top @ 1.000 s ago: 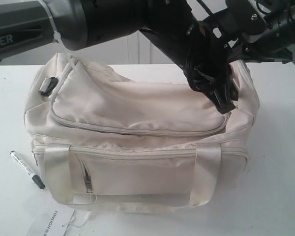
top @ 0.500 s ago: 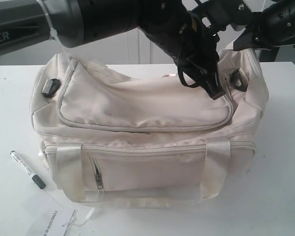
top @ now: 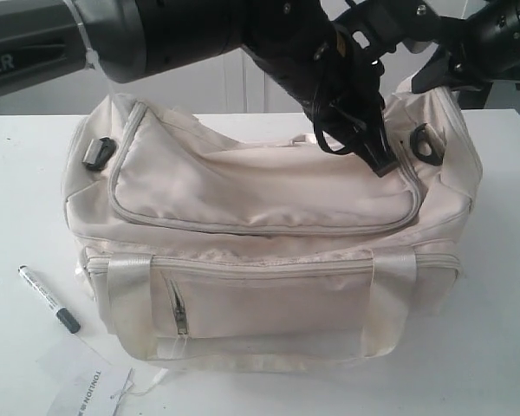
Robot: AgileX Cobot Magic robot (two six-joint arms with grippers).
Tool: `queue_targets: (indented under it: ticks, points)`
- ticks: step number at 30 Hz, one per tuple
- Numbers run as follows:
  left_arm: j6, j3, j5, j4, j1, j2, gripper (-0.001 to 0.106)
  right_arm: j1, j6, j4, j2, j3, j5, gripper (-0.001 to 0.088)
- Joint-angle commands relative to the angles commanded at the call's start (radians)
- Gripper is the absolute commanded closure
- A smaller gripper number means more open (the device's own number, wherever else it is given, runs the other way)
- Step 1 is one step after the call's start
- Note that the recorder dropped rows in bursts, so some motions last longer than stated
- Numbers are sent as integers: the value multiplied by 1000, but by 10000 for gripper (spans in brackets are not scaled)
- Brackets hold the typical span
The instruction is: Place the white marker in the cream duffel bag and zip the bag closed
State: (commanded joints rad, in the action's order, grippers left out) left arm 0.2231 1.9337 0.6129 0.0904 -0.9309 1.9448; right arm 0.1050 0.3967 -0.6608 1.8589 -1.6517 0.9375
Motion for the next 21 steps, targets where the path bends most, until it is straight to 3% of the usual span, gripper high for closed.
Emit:
queue_targets:
  ticks: [5, 7, 13, 16, 21]
  points:
    - [0, -2, -53, -10, 0, 0, 1053, 30, 9, 4, -47, 0, -62, 292]
    - [0, -2, -66, -10, 0, 0, 1053, 42, 9, 7, -77, 0, -47, 214]
    - [-19, -2, -119, -17, 0, 12, 1053, 46, 71, -23, -168, 12, 163, 278]
    - [-30, -2, -115, -22, 0, 28, 1053, 46, 133, -88, -201, 33, 203, 326]
    - [-45, -2, -108, -22, 0, 37, 1053, 23, 209, -68, -202, 49, 254, 328]
